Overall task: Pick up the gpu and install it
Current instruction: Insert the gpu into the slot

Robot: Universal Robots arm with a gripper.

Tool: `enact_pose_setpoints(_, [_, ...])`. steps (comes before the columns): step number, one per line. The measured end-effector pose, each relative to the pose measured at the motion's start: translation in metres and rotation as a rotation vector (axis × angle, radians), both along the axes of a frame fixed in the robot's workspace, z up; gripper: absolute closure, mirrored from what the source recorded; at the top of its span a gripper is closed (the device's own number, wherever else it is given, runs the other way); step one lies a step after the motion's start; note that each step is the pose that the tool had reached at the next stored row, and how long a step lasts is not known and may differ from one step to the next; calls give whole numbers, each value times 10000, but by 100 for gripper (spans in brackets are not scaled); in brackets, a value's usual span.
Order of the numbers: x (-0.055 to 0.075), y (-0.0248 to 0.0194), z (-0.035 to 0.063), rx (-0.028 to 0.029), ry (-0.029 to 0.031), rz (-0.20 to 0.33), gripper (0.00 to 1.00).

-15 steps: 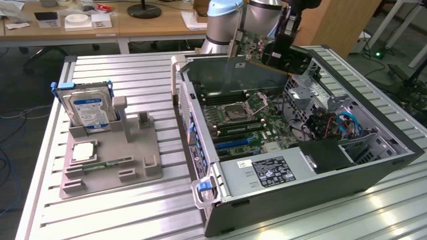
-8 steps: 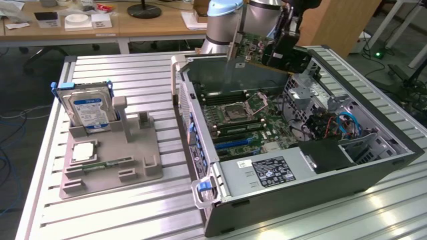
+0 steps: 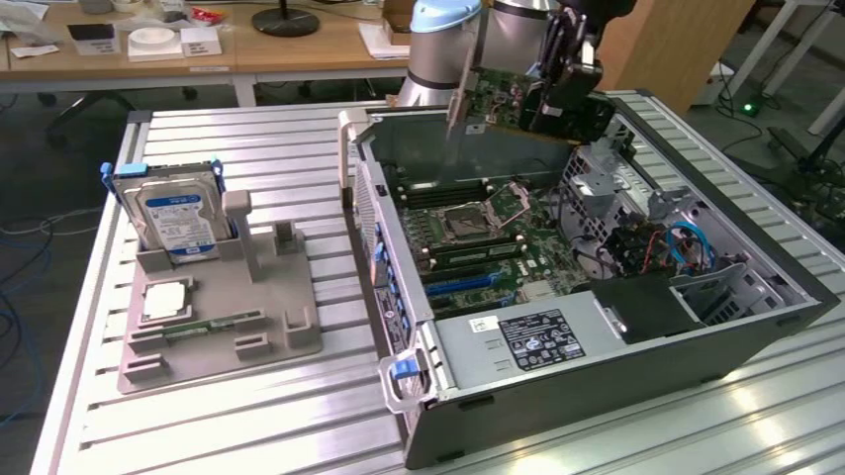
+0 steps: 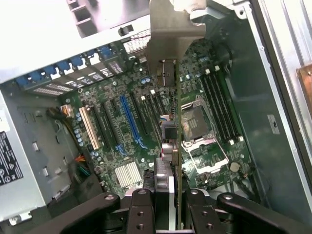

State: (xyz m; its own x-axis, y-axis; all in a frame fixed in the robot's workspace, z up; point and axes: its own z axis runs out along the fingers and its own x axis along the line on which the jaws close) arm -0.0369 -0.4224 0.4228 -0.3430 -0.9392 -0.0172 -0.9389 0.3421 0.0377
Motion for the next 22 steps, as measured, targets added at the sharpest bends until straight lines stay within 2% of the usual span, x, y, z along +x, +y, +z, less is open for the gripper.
enact_pose_setpoints(12, [0,0,-3,1,-53,1440,72])
enact_pose_setpoints(14, [1,0,-3,-3,-77,1709,72])
enact_pose_setpoints(16, [0,0,-4,-4,-127,1959,72])
enact_pose_setpoints(20, [1,0,-5,-14,-270,2556,72])
enact_pose_setpoints(22, [1,0,-6,-18,-315,2770,72])
